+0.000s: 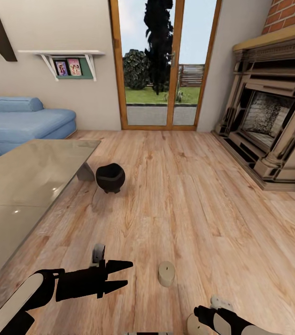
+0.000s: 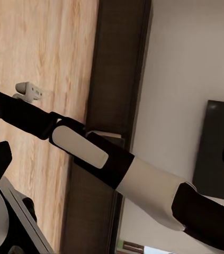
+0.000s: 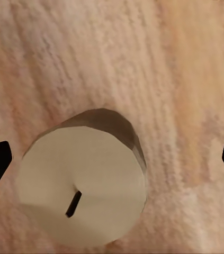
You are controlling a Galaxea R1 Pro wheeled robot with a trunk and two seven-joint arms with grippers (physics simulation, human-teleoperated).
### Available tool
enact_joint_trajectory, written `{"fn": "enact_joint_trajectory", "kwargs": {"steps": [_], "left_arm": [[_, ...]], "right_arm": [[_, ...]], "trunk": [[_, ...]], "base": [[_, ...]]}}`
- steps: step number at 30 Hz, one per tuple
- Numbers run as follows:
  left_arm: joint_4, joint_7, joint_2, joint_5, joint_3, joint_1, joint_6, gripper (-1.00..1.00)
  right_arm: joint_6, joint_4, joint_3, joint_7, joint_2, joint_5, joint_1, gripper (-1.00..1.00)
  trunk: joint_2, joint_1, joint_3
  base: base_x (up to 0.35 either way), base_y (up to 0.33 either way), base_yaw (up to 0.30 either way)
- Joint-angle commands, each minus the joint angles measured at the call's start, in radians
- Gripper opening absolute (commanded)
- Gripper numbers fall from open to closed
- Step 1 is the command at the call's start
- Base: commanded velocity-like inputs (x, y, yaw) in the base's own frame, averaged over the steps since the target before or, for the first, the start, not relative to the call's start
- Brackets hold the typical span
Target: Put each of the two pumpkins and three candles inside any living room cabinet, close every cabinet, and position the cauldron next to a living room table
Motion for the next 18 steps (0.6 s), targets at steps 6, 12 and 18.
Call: {"fn": "enact_joint_trajectory", "kwargs": {"steps": [6, 12, 18], "left_arm": [[-0.001, 0.010, 0.001, 0.011, -0.001, -0.001, 0.001, 1.00], [-0.001, 0.010, 0.001, 0.011, -0.001, -0.001, 0.001, 1.00], [-0.001, 0.010, 0.001, 0.011, -0.001, -0.001, 0.001, 1.00]], "right_arm": [[0.002, -0.003, 0.007, 0.020, 0.013, 0.042, 0.000, 1.00], [-0.001, -0.003, 0.007, 0.024, 0.016, 0.050, 0.000, 1.00], [0.005, -0.003, 0.007, 0.025, 0.017, 0.051, 0.000, 1.00]], "trunk": [[0.000, 0.000, -0.001], [0.000, 0.000, -0.001], [0.000, 0.000, -0.001]], "base": [[0.000, 0.000, 0.000], [0.000, 0.000, 0.000], [0.000, 0.000, 0.000]]}}
